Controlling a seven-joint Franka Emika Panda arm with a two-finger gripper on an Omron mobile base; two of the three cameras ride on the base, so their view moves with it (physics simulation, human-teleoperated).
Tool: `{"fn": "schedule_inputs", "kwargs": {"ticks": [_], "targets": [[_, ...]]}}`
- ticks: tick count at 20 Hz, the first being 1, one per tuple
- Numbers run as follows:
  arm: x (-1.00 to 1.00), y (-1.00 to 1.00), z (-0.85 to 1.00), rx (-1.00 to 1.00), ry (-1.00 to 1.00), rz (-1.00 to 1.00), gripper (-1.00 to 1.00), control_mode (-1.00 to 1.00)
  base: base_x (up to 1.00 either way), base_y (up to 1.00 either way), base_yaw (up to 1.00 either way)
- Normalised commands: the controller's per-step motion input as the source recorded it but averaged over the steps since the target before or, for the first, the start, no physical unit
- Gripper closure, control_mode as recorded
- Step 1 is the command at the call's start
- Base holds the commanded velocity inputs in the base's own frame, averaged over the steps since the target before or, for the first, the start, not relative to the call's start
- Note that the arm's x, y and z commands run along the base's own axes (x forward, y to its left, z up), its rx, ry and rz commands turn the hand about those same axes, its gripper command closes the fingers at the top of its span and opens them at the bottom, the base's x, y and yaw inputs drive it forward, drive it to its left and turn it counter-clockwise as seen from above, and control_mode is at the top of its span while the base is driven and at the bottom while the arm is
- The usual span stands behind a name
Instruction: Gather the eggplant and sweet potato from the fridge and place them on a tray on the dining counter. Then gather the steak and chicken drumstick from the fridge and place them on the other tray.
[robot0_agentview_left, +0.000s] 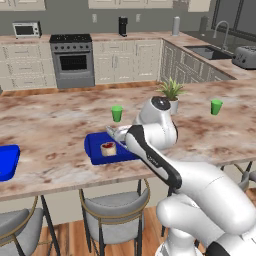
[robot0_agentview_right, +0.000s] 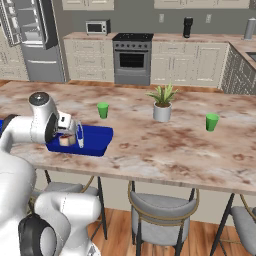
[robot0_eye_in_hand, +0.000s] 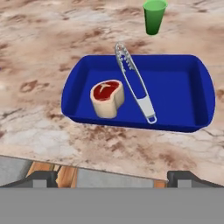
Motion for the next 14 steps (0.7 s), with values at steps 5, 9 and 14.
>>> {"fn": "schedule_inputs", "kwargs": {"ticks": [5, 9, 14], "targets": [[-0.08, -0.01, 0.03, 0.0, 0.0, 0.0, -1.0, -1.0, 0.0, 0.0, 0.0], [0.0, 0.0, 0.0, 0.0, 0.0, 0.0, -1.0, -1.0, 0.0, 0.0, 0.0], [0.0, 0.0, 0.0, 0.0, 0.0, 0.0, -1.0, 1.0, -0.17, 0.0, 0.0]]}}
